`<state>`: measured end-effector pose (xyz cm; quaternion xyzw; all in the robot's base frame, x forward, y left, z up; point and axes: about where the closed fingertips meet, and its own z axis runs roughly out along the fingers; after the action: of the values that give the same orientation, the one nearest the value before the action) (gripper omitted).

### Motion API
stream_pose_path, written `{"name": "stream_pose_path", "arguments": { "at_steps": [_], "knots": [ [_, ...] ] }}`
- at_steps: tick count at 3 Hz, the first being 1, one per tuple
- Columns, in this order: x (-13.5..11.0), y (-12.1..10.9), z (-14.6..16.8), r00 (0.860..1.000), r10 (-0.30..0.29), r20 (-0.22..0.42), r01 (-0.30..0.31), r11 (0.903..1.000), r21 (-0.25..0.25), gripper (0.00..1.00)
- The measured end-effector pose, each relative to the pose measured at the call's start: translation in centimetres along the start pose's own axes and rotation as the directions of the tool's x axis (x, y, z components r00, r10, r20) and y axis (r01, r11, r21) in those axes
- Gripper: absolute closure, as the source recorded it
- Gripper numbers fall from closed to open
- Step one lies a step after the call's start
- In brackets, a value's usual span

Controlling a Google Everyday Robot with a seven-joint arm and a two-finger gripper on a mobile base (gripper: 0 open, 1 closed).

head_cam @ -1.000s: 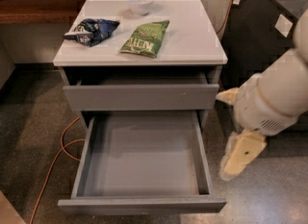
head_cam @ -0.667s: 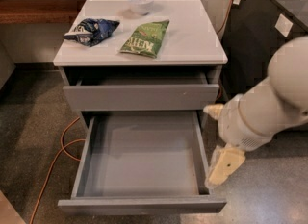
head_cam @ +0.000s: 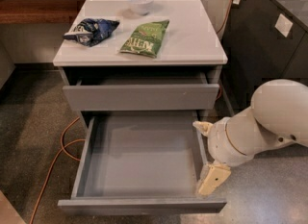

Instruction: Close middle drawer

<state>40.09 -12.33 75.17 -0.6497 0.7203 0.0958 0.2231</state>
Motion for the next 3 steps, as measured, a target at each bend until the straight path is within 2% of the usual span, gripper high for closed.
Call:
{"name": "stream_pose_path", "arguments": {
  "at_steps": [1, 2, 3],
  "knots": [
    [0.2, -0.2, -0.1, 1.0, -0.005, -0.01, 0.005, 1.0, 0.001, 0.0],
    [0.8, 0.4, 2.0, 1.0, -0.012, 0.008, 0.012, 0.9994, -0.033, 0.0],
    [1.5, 1.2, 5.4, 0.999, -0.022, 0.035, 0.025, 0.9958, -0.089, 0.0]
  ]
}}
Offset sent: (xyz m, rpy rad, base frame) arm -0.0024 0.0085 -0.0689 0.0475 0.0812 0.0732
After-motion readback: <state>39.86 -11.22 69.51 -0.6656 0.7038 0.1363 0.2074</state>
